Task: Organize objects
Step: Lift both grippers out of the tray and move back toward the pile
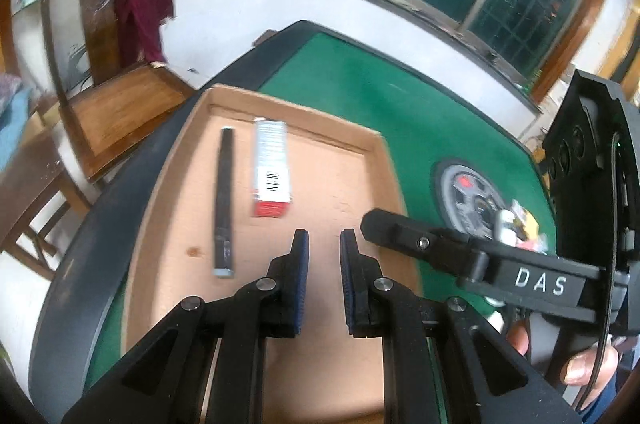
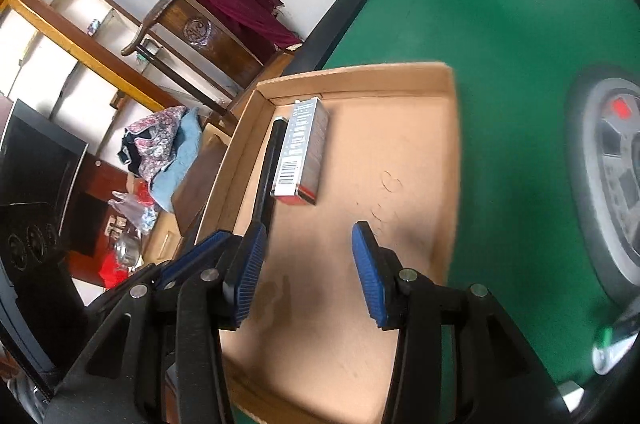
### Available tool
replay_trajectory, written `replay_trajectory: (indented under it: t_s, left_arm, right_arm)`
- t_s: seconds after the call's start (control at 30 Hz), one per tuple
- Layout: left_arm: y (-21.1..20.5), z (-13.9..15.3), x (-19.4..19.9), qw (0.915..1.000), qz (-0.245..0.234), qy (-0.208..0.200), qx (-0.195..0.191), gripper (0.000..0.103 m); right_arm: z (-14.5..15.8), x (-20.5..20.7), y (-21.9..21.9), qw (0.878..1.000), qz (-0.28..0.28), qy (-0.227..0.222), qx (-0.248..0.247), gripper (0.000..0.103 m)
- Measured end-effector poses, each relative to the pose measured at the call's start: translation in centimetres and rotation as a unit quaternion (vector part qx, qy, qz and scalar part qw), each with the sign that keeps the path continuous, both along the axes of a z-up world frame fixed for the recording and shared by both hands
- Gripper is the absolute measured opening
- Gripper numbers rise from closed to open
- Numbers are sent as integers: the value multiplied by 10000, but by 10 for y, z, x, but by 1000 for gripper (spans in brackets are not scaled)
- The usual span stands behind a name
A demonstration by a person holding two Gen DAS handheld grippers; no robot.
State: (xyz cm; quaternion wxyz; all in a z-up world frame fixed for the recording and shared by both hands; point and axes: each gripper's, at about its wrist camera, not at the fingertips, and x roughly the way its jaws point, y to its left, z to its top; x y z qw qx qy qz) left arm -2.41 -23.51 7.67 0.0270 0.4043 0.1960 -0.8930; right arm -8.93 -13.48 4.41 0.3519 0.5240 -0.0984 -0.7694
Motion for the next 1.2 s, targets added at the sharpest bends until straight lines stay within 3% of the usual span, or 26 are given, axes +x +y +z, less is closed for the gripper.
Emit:
replay_trajectory:
  t_s: [0.27,0.4,0.53,0.67,0.83,0.93,1.07,1.2]
  left_arm:
    - [64,15,7,9982,-552,175,-133,17]
    - [98,13,9,9954,-896,162,-298,24]
    - [132,7,12,9907,-1288,123,-420,25]
    - [159,-2,10,9868,-1557,-6,-449,25]
    - [190,-19,7,9803,-1906,-172,-494,25]
    - [197,-27,1,9788,-1892,-294,-723,25]
    - [183,-34,-9,9823,-1724,-400,-615,25]
    - [176,-48,-20,9849,-1519,-652,-513,25]
  right_arm:
    - [23,22,60,9989,-173,291,-335,43]
    - [27,36,97,9985,-186,431,-281,43]
    - [32,53,150,9967,-276,731,-197,43]
    - [28,64,205,9940,-559,935,-81,43]
    - [8,74,276,9920,-1010,691,-318,47]
    - [-7,70,294,9904,-1247,513,-304,49]
    - [-10,62,304,9890,-1330,352,-544,49]
    - [-2,66,308,9880,-1314,510,-633,49]
